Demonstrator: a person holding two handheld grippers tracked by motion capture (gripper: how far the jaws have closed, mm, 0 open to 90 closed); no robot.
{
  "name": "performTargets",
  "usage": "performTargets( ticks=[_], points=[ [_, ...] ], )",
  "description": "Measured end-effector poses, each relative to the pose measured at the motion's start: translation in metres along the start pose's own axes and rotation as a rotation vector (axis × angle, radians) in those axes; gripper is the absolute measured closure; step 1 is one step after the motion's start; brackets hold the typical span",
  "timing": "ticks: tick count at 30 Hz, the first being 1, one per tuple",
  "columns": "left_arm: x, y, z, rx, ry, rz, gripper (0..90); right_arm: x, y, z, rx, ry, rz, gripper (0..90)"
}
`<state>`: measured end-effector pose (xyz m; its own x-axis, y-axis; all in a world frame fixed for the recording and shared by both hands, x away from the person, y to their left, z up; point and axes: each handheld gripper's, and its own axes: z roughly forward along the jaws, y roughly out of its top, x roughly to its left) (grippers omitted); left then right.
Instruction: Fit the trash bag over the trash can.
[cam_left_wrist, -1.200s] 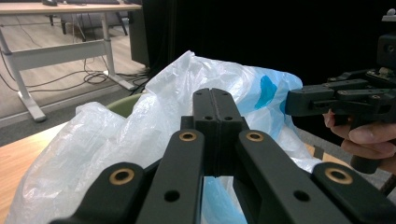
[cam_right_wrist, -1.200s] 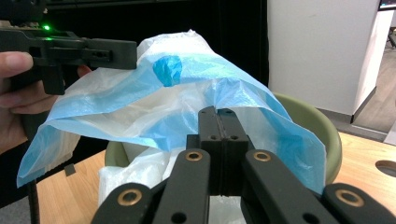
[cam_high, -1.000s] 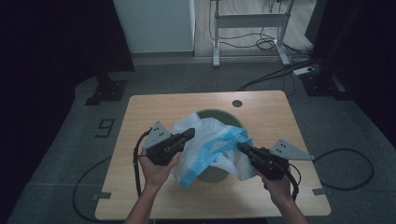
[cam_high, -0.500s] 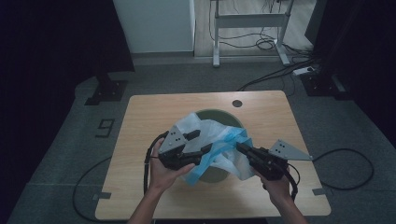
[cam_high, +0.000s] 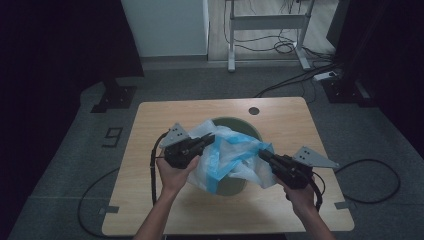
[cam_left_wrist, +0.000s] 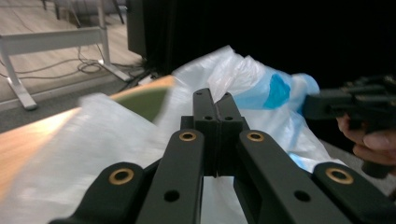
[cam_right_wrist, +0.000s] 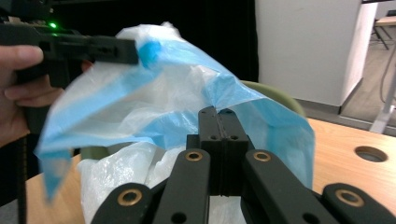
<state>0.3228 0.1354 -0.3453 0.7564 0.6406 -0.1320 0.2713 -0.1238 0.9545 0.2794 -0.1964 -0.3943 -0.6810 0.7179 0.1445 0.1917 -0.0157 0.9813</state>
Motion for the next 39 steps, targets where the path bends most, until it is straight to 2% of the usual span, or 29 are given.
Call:
performTargets(
  ticks=[5, 11, 14, 16, 18, 25, 28, 32, 37, 39],
  points=[
    [0.015, 0.007, -0.001, -0.069, 0.005, -0.053, 90.0, -0.014, 0.007, -0.003, 0.007, -0.05, -0.006, 89.2],
    [0.033, 0.021, 0.005, -0.091, 0.024, -0.077, 89.9, -0.033, 0.026, 0.002, 0.019, -0.151, -0.018, 89.3],
    [0.039, 0.028, 0.007, -0.102, 0.041, -0.075, 89.9, -0.042, 0.037, 0.005, 0.021, -0.195, -0.027, 89.2],
    [0.043, 0.034, 0.006, -0.121, 0.026, -0.077, 89.9, -0.049, 0.041, 0.006, 0.01, -0.214, -0.012, 89.2],
    [0.044, 0.039, 0.005, -0.139, 0.009, -0.083, 89.9, -0.055, 0.045, 0.006, 0.001, -0.237, -0.01, 89.2],
    [0.041, 0.05, 0.005, -0.165, -0.008, -0.073, 89.9, -0.076, 0.047, -0.003, -0.035, -0.306, 0.035, 89.3],
    [0.038, 0.045, -0.001, -0.174, -0.021, -0.076, 89.9, -0.079, 0.045, -0.01, -0.039, -0.319, 0.038, 89.2],
    [0.033, 0.028, -0.015, -0.182, -0.059, -0.098, 89.9, -0.075, 0.035, -0.022, -0.05, -0.303, 0.051, 89.3],
    [0.018, -0.001, -0.034, -0.16, -0.056, -0.059, 89.9, -0.059, 0.011, -0.036, -0.047, -0.263, 0.055, 89.2],
    [0.014, -0.012, -0.041, -0.158, -0.063, -0.059, 89.8, -0.054, -0.001, -0.041, -0.038, -0.248, 0.062, 89.2]
  ],
)
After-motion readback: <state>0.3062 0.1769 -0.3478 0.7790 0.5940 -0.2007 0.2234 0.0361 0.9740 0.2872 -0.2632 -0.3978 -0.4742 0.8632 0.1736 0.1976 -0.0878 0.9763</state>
